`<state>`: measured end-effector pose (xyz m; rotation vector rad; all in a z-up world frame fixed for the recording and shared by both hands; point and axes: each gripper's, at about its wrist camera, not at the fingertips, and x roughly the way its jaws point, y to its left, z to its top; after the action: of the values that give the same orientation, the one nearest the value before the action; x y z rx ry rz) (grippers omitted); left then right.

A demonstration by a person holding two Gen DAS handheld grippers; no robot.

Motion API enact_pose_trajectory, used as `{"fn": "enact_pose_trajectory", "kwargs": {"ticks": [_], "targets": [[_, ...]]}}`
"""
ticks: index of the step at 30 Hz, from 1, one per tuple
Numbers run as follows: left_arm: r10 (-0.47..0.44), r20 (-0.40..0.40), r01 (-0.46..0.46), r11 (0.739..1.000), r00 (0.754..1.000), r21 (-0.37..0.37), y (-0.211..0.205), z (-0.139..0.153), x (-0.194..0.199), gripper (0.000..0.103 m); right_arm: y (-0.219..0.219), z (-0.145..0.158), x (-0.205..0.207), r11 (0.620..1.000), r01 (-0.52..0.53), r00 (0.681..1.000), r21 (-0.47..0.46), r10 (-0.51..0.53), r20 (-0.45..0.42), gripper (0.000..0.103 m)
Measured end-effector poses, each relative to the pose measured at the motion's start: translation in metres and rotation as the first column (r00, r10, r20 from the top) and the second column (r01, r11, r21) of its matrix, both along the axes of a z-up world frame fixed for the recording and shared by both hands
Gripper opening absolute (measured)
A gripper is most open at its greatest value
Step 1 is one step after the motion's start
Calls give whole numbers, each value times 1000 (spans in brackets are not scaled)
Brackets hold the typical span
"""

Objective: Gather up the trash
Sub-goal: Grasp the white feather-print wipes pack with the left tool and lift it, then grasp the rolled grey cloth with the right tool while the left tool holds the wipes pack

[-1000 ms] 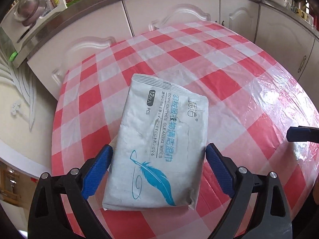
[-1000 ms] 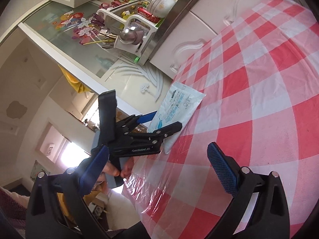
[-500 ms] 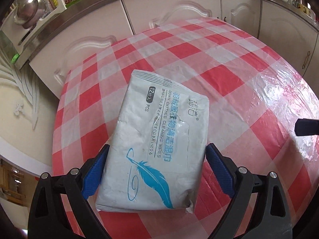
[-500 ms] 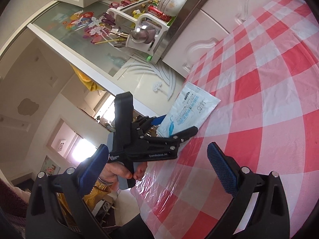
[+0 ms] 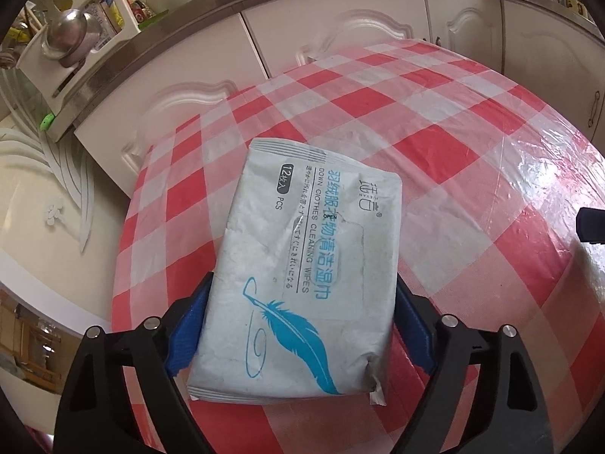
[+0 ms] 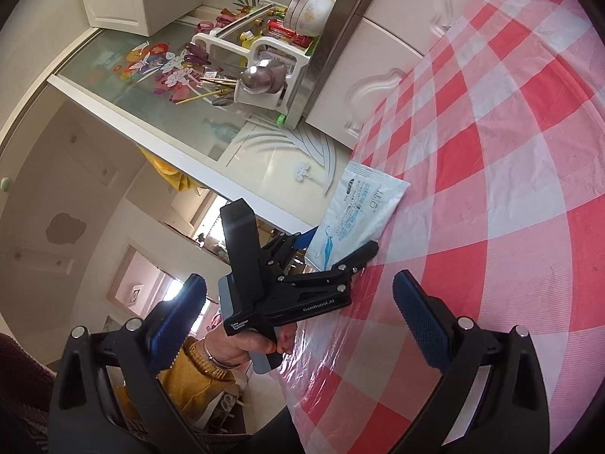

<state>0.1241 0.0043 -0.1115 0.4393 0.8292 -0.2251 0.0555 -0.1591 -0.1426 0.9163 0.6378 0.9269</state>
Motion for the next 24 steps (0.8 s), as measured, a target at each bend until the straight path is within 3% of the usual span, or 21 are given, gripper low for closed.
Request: {"fn": "enact_pose_trajectory", "kwargs": {"ticks": [8, 15, 20, 24], "targets": [[57, 35, -53, 993, 998, -107, 17, 8, -7, 75, 20, 6, 1, 992, 9, 1000, -129, -8, 8, 99], [145, 59, -124, 955, 988, -270, 57, 31, -22, 75, 40, 8, 7, 958, 38, 999, -286, -39, 1, 99], [220, 42, -189, 908, 975, -373, 91, 36, -31, 75, 63, 13, 15, 889, 49, 999, -456, -50, 11, 99], [273, 31, -238, 886, 962, -398, 113, 33, -37, 75, 84, 20, 24, 816, 61, 998, -574, -53, 31, 99]]}}
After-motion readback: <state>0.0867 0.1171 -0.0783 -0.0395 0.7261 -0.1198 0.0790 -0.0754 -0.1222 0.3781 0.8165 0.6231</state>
